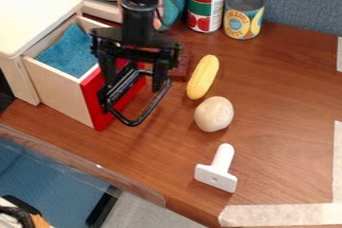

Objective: Open the drawer

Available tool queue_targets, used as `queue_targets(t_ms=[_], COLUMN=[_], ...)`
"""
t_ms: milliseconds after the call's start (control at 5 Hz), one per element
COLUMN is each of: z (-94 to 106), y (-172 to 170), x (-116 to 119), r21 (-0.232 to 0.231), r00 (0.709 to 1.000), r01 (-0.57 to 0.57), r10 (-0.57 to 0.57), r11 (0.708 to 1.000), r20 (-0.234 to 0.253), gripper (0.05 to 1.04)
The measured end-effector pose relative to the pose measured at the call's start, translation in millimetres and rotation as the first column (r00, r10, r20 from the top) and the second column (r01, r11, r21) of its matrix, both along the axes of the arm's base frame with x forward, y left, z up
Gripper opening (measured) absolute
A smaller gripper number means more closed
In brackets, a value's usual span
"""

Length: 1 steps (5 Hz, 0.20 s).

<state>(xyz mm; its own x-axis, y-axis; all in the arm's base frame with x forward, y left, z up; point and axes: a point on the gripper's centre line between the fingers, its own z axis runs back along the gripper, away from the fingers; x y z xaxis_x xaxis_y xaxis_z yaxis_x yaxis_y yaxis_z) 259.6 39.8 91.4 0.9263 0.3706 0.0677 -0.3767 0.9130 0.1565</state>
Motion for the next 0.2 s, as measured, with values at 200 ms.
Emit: queue_targets(t_ms=[200], z=[20.2], y=[3.5], x=[-14.5], r21=[0.01], r00=[0.998], r01=[0.013], r10=[-0.013], r11=[1.0], r20=[0.056], gripper=[1.001])
